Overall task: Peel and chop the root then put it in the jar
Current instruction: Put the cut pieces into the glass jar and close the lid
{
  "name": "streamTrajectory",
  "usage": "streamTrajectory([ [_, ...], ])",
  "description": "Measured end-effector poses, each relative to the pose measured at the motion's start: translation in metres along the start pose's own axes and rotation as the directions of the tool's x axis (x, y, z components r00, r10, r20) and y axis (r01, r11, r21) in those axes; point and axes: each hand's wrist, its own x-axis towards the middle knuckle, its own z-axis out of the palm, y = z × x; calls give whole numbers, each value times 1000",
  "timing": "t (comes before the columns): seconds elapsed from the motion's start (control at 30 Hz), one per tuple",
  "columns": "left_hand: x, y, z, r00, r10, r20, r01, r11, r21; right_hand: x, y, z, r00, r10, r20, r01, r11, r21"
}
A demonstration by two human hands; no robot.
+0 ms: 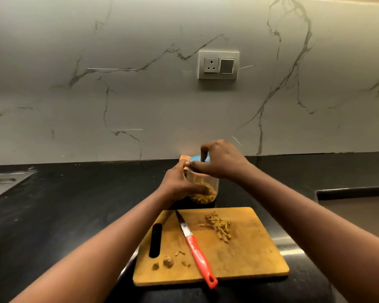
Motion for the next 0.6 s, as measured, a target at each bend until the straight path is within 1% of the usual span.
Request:
streamTrajectory([
  [0.07,-4,-1,-6,1000,-10,12,10,1000,-2,10,-6,-7,997,21,71,-23,1000,20],
  [0.13,-6,2,1,1000,-26,-3,26,999,-25,18,-12,-8,992,65,112,-70,997,40],
  [0.23,-8,6,14,995,-51,-81,45,996,-76,24,-18,-7,985,110,134,-107,994,-33],
  [0.27,-6,6,15,995,-54,-88,47,995,-83,25,-18,-7,981,124,150,-118,992,-49],
  [0.37,-3,3,10,997,-56,-45,52,995,-82,29,-15,-10,965,161,209,-157,987,-34],
  [0.5,-1,-1,10,998,-46,-47,42,996,-77,38,-13,-11,944,159,290,-153,987,-41],
  [0.6,1,-5,7,999,-26,-27,24,997,-71,41,-12,-18,925,121,359,-138,990,20],
])
